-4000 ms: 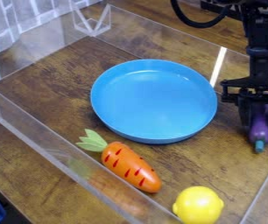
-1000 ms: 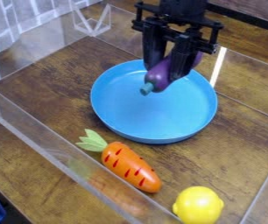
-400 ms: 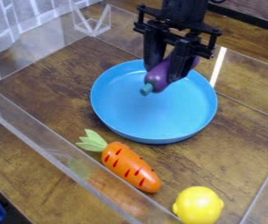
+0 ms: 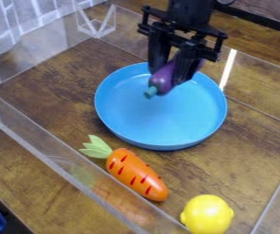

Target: Put the purple eggplant on the blue tray

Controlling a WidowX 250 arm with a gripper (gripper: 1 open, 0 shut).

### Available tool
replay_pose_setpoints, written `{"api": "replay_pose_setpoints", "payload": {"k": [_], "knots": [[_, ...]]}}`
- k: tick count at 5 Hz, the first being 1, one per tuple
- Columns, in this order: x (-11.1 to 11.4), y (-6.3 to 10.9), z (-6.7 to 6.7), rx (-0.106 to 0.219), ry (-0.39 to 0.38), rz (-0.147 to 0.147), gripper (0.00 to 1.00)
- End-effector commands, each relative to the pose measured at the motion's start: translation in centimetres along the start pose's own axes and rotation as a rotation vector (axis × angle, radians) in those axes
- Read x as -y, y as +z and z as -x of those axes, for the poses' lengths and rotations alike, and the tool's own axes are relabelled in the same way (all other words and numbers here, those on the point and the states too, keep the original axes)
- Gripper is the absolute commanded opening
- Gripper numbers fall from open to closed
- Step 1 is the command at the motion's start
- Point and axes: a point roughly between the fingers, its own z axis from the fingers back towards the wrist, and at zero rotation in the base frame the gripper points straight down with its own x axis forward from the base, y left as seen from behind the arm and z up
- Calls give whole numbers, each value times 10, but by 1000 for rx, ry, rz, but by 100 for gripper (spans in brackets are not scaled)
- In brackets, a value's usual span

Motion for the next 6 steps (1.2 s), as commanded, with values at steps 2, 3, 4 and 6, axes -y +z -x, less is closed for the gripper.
{"api": "replay_pose_setpoints", "payload": {"k": [2, 3, 4, 6], "knots": [[-12, 15, -6, 52, 33, -21, 0], [-14, 14, -7, 48, 47, -27, 0], [5, 9, 9, 39, 34, -22, 0], [40, -17, 42, 12, -29, -22, 0]]}}
